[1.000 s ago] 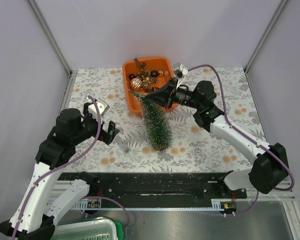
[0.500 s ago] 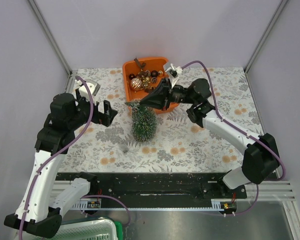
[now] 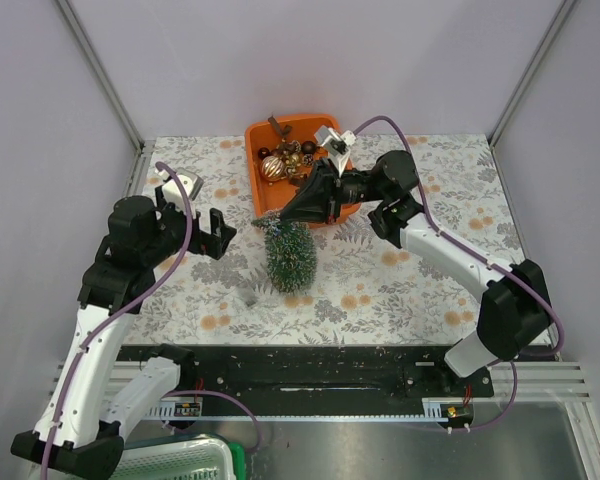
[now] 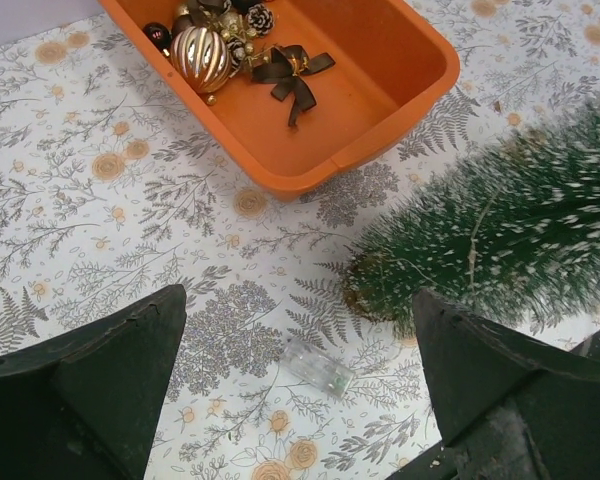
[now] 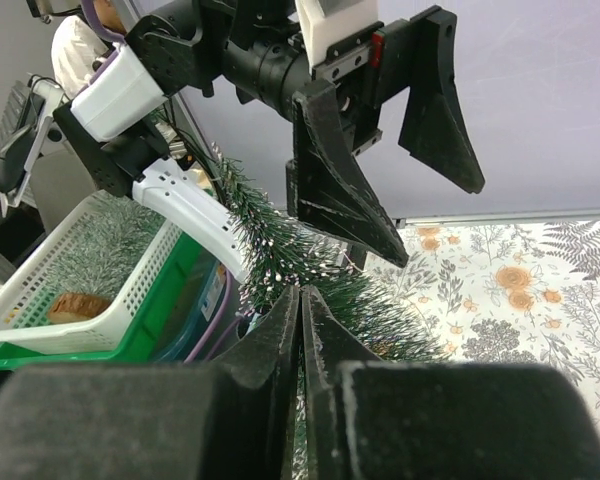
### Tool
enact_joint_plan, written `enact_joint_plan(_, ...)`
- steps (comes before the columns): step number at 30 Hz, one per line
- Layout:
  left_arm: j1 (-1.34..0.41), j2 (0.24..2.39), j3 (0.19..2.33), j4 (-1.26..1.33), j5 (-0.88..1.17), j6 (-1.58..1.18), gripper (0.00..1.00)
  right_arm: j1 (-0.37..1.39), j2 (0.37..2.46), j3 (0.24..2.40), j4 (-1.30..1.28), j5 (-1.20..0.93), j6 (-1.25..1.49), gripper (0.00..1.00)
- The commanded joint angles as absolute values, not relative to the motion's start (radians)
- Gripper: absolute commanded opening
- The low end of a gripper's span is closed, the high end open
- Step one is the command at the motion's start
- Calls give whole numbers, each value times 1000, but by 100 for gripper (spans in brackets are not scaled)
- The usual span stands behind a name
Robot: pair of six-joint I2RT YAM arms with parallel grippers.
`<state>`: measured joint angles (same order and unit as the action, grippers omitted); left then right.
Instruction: Decorate the small christmas tree
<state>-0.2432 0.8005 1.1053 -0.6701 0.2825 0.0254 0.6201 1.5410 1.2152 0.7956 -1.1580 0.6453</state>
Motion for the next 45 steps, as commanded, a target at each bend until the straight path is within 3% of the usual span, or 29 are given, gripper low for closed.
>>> enact_joint_plan(1,-232,804,1111,-591,247,8,99,626,1549,1325,697,-1190,601,0)
enact_joint_plan(5,-224,819,1134,-603,235,5,99,629,1539,1290,704,-1154,577,3)
enact_joint_plan(9,-219,845,1146,-624,227,5,99,629,1531,1278,594,-1086,507,27)
enact_joint_plan(13,-215,859,1152,-621,221,3,99,630,1509,1296,409,-1013,390,43)
enact_joint_plan(17,-210,870,1183,-614,218,5,99,630,1485,1301,318,-986,339,73)
enact_joint_plan(20,-207,887,1230,-620,215,14,99,630,1451,1302,250,-930,289,85)
enact_joint_plan(27,-192,910,1313,-653,201,57,99,618,1339,1353,97,-752,170,92)
enact_joint_plan(35,-186,893,1269,-690,153,80,99,364,1420,1475,71,-542,331,93)
enact_joint_plan(40,-158,894,1253,-701,101,55,99,327,1844,1877,-271,-261,242,91)
enact_joint_plan(43,-130,917,1270,-722,100,51,99,327,2183,2258,-475,-140,219,99)
enact_joint_plan(45,-103,949,1295,-753,109,54,99,327,2400,2544,-592,-121,232,99)
